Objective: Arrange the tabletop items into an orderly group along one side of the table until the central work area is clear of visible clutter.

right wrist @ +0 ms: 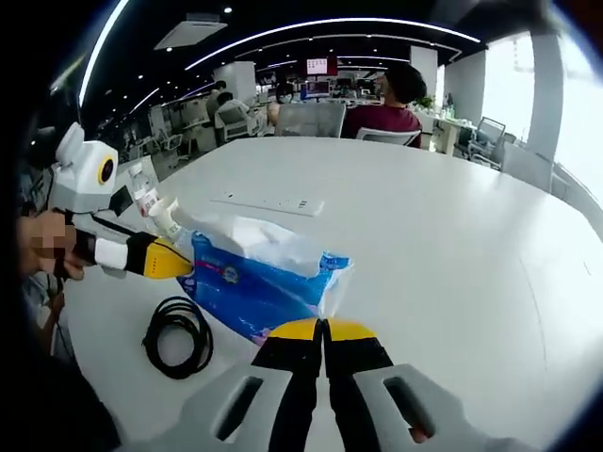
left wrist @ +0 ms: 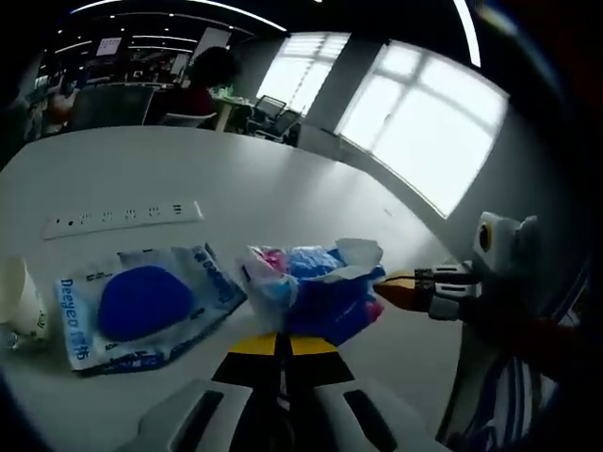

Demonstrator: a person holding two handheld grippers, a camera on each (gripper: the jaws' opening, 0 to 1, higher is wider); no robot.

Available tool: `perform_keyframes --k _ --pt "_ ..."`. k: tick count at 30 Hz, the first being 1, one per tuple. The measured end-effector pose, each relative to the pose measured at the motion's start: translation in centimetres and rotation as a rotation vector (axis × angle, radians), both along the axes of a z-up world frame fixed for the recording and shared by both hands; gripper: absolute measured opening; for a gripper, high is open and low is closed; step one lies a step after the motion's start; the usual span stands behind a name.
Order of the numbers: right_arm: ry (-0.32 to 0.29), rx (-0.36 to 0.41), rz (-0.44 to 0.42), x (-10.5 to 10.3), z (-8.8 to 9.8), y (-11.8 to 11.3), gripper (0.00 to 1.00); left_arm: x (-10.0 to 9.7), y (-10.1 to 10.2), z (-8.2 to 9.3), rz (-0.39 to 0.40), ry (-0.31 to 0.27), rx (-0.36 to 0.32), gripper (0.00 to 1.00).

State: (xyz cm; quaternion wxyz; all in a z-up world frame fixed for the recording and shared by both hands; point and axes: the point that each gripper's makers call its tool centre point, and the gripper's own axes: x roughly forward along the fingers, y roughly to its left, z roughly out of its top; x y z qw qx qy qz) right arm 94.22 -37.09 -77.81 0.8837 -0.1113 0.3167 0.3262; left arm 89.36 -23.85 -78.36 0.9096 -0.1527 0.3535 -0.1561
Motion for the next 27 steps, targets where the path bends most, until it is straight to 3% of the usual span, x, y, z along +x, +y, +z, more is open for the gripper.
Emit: perform_keyframes --k 14,27 --pt "-0.064 -0.053 -0.013 3.4 -1.4 -0.6 0.0 1.9 -1.0 -1.5 -0.001 0.017 -0.018 0.0" --pt "-0.11 -0.079 -0.057 6.2 -2.6 -1.4 0.0 4.5 -2.2 -3.2 -0.058 0.016 -0.001 0.0"
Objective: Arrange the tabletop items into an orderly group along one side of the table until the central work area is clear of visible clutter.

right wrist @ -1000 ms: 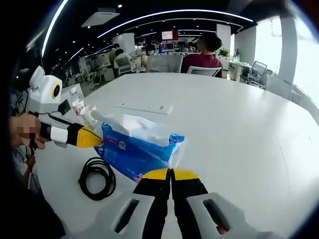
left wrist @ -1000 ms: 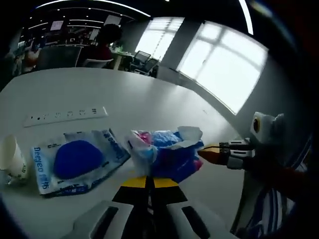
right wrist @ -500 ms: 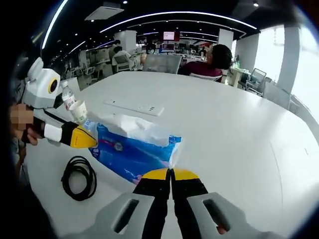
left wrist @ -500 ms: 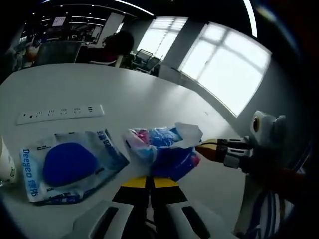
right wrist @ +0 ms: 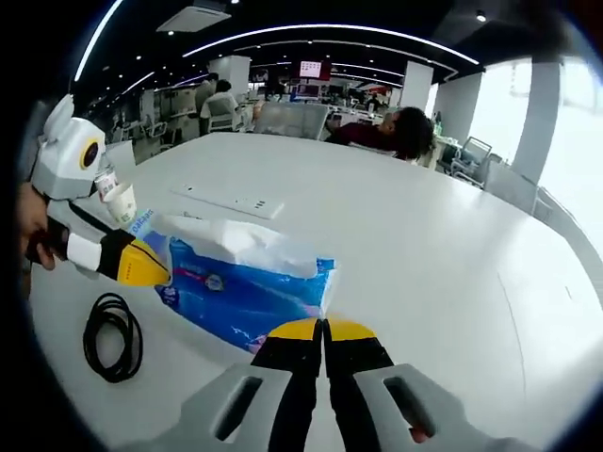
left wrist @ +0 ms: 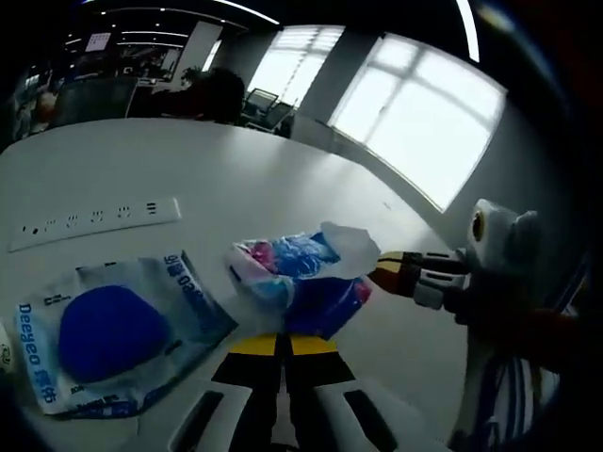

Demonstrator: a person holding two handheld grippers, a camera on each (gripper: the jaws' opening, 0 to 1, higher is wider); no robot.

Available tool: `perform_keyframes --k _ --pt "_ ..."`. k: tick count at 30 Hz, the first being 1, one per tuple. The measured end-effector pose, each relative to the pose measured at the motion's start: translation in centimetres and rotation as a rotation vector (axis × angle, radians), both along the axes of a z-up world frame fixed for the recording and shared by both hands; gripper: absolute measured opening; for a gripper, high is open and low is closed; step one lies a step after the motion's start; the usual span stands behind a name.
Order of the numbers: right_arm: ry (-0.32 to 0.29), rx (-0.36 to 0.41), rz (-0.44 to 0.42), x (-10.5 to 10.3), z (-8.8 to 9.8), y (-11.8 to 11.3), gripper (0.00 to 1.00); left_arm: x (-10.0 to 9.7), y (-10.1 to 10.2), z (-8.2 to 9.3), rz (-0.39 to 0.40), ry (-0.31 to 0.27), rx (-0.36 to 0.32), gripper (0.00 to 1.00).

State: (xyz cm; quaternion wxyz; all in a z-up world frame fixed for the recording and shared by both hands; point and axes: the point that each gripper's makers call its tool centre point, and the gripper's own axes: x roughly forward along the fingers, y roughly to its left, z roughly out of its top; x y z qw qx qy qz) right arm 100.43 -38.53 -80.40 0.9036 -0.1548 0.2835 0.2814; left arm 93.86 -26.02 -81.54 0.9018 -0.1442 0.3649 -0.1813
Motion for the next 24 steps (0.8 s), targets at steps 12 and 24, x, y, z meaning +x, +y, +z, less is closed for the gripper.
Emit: perform_keyframes --k 12,24 --pt "-0.008 0.008 -0.011 1.7 -1.5 -0.1 0.0 1.9 0.0 -1.4 -0.025 0.028 0.021 0.0" --pt "0.007 0.001 -0.027 2.9 -3.4 -0.1 0.0 2.9 0.0 -3.0 -0.042 0.055 0.052 0.0"
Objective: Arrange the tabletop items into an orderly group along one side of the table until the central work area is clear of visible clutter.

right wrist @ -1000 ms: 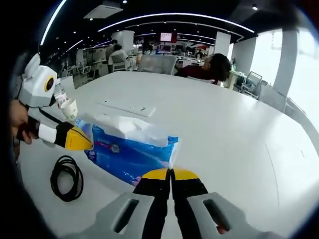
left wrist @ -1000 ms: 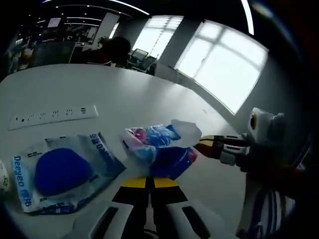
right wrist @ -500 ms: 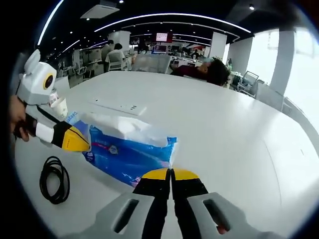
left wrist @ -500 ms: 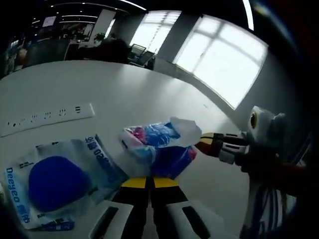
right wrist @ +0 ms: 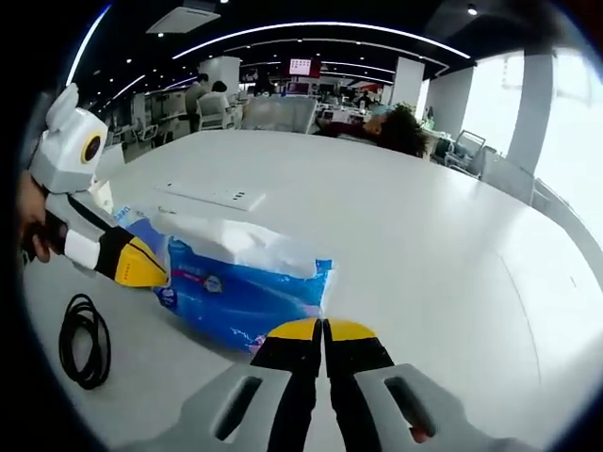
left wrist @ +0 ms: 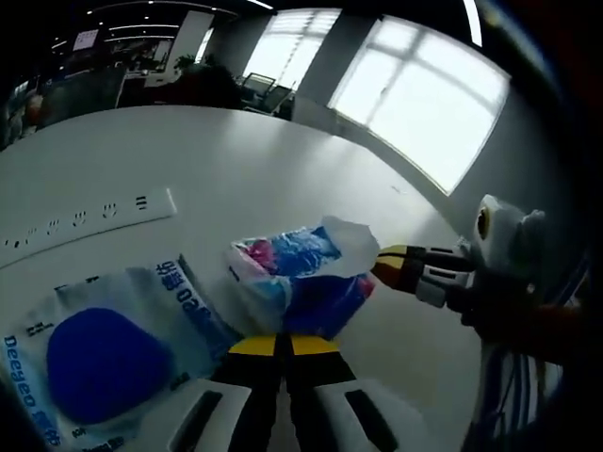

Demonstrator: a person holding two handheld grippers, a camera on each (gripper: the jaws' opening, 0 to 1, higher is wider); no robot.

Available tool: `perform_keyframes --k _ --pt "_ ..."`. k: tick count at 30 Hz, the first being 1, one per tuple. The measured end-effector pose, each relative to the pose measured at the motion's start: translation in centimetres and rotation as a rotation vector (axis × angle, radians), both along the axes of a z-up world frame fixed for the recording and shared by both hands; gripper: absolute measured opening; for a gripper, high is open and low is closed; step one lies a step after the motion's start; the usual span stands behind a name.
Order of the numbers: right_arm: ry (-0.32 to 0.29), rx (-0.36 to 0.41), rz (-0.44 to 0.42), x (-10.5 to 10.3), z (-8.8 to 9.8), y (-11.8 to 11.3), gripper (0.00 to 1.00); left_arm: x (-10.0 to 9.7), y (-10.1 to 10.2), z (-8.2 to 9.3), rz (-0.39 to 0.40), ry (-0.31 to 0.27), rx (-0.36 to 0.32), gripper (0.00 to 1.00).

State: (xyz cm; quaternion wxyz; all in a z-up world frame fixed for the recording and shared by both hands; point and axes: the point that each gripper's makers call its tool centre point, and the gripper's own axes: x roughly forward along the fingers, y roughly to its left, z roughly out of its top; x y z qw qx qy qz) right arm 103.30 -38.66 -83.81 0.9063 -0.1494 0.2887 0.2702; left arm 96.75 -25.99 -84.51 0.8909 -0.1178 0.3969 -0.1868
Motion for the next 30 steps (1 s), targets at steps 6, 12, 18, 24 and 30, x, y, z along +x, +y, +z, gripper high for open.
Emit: perform_keyframes --k 6,12,18,24,30 --pt "0.016 -0.005 0.006 -0.1 -0.6 0.2 0.0 0.4 0.4 -0.7 -0.003 0.014 0.014 0.0" --pt "0.009 -0.009 0.013 0.1 -1.1 0.2 0.0 0.5 0.4 -0.7 0.001 0.023 0.011 0.0" --pt "0.011 -0.009 0.014 0.2 -1.4 0.0 0.05 0.5 0.3 -0.9 -0.028 0.025 0.035 0.03" --pt "0.029 -0.013 0.032 -0.5 -1.5 -0.1 0.11 0.1 0.2 -0.4 -0.072 0.0 0.08 0.06" --pt "0.014 -0.002 0.033 -0.7 -0.7 -0.3 0.23 -0.1 0.5 0.3 -0.069 -0.015 0.081 0.09"
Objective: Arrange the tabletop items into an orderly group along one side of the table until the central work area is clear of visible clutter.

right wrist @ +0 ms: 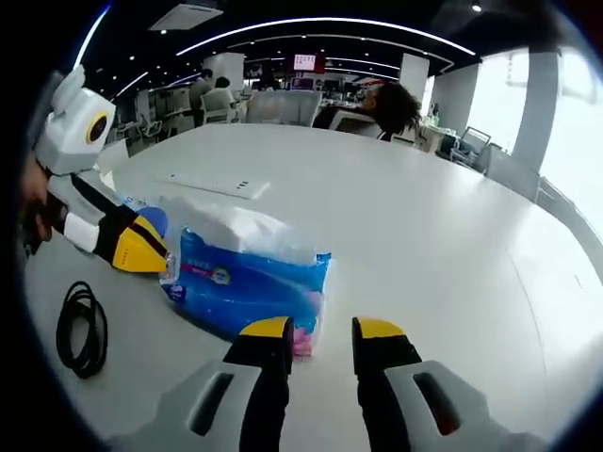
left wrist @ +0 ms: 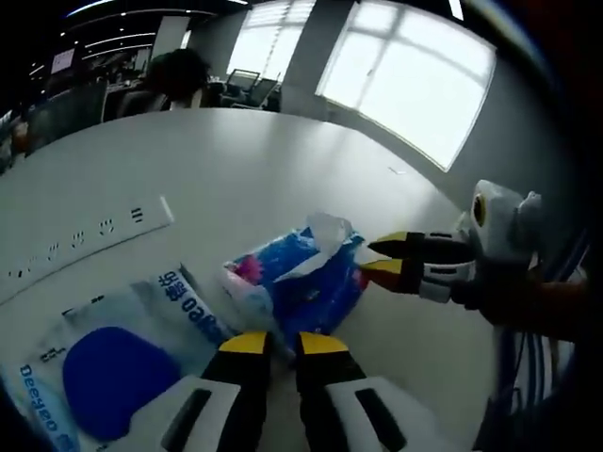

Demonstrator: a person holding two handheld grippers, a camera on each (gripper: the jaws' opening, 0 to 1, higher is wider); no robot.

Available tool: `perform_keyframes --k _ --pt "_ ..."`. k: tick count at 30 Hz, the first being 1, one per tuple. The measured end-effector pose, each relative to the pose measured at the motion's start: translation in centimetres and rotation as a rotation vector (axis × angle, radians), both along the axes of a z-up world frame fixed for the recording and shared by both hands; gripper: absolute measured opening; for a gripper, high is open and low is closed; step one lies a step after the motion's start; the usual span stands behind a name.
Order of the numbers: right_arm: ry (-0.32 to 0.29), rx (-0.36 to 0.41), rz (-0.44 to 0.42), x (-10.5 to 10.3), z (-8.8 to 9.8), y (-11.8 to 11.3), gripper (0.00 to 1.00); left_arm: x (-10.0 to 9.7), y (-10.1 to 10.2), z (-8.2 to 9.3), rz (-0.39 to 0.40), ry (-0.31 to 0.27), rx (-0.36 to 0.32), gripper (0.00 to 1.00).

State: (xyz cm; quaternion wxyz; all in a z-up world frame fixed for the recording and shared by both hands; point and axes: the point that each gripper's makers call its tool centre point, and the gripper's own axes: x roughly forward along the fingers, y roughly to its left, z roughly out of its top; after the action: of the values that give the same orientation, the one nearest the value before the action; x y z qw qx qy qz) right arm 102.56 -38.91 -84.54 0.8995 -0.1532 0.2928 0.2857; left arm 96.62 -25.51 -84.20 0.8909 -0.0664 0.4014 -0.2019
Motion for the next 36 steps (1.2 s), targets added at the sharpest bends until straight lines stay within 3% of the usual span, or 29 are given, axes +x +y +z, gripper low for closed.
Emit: perform_keyframes --k 6,15,21,28,36 --pt "-0.005 0.013 0.007 -1.1 1.7 0.4 0.31 -0.9 -0.6 1.2 -0.019 -0.03 -0.003 0.14" --pt "0.004 0.038 0.009 -3.7 2.3 0.7 0.47 -3.1 -0.6 2.7 -0.029 -0.053 0.004 0.28" --pt "0.069 0.092 0.01 -6.4 2.1 1.3 0.62 -5.4 -0.4 3.6 -0.041 -0.077 0.005 0.37" --pt "0.112 0.125 0.014 -9.8 2.1 2.2 0.74 -8.1 1.3 4.2 -0.009 -0.089 -0.001 0.45" --pt "0.145 0.163 0.027 -13.0 2.1 3.8 0.79 -11.0 4.1 3.9 0.034 -0.079 0.007 0.52"
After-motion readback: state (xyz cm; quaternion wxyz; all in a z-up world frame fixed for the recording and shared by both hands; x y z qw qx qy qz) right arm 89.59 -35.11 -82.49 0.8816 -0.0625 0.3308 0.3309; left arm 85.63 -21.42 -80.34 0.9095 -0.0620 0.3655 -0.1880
